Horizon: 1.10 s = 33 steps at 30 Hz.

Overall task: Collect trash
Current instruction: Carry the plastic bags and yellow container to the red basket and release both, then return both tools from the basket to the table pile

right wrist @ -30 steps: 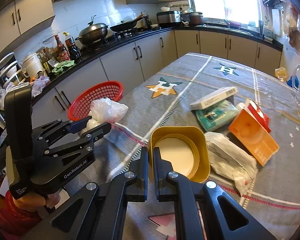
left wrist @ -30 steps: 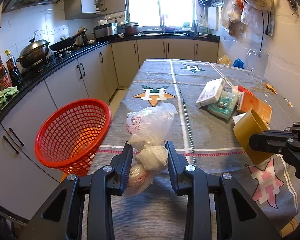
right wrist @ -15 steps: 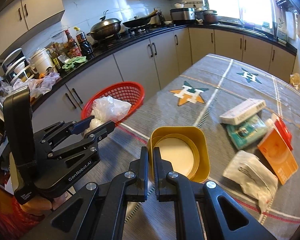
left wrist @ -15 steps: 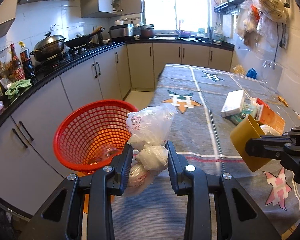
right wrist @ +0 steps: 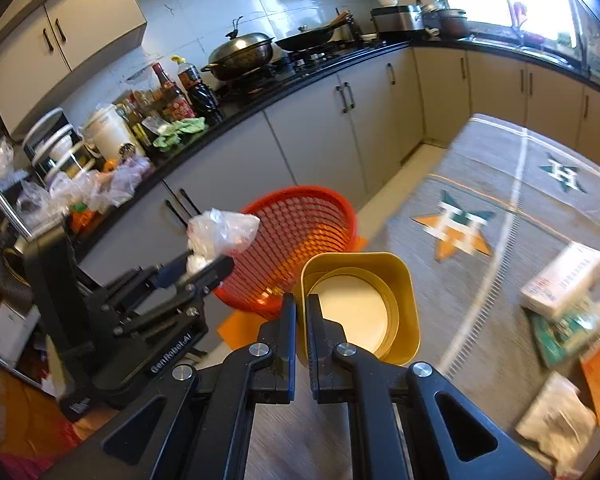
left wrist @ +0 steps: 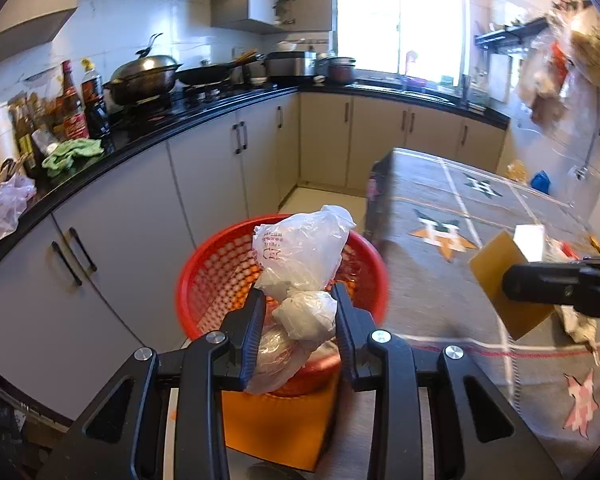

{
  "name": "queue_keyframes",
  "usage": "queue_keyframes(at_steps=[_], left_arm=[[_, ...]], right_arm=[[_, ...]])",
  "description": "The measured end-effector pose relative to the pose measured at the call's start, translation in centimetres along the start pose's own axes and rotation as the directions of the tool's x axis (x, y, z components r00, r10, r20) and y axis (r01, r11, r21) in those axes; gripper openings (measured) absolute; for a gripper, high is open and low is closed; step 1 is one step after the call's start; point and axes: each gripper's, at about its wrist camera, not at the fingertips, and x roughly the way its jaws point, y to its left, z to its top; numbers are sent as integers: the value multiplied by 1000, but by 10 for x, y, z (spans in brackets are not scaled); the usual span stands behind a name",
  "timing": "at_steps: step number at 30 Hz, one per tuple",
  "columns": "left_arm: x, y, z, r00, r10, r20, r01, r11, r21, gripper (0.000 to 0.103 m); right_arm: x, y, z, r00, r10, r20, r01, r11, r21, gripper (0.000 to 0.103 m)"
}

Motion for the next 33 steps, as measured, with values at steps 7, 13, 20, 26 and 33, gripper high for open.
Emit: queue_keyframes(at_steps=[7, 13, 20, 26, 33], left_arm=[[29, 24, 4, 999, 2, -43, -4, 999, -46, 32], [55, 33, 2, 997, 14, -77, -19, 998, -65, 32], [66, 36, 2, 996, 39, -77, -44, 998, -54, 34], [66, 36, 1, 996, 38, -75, -42, 997, -57, 48], [50, 26, 0, 998, 18, -60, -22, 998, -60, 54]], right_arm=[[44, 6, 34, 996, 81, -32, -79, 995, 65, 6], [87, 6, 51, 994, 93, -55, -87, 991, 101, 6], [119, -1, 58, 993, 94, -73, -84, 988, 128, 9], [110, -2, 57, 996, 79, -51, -73, 991, 115, 22], [60, -14, 42, 999, 30, 26, -32, 993, 111, 38]])
